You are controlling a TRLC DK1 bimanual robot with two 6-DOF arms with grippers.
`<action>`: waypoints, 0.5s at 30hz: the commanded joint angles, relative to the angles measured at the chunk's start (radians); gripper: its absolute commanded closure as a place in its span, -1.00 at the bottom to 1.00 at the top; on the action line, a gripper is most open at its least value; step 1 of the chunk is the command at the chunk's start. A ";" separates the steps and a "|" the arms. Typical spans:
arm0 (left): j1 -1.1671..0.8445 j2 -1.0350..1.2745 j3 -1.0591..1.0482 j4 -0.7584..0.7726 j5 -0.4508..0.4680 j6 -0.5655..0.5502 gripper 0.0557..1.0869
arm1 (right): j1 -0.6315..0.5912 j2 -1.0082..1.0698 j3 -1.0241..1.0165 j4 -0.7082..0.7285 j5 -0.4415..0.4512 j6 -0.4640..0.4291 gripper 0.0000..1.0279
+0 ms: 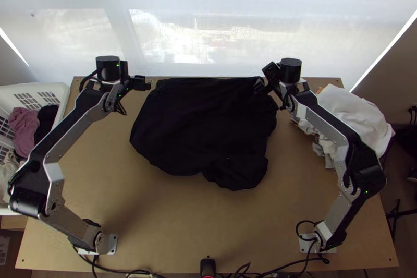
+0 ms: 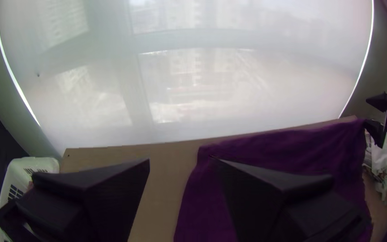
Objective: Fold the t-shirt
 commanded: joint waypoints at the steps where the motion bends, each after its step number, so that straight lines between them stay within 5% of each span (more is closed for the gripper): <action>1: -0.003 -0.310 -0.214 -0.247 0.074 0.030 -0.47 | 0.013 -0.170 -0.049 -0.132 0.004 0.041 -0.91; 7: 0.017 -0.545 -0.434 -0.412 0.086 0.075 -0.47 | 0.037 -0.312 -0.065 -0.296 0.004 0.106 -0.91; 15: 0.049 -0.649 -0.615 -0.452 0.086 0.104 -0.47 | 0.040 -0.450 -0.112 -0.379 0.005 0.112 -0.91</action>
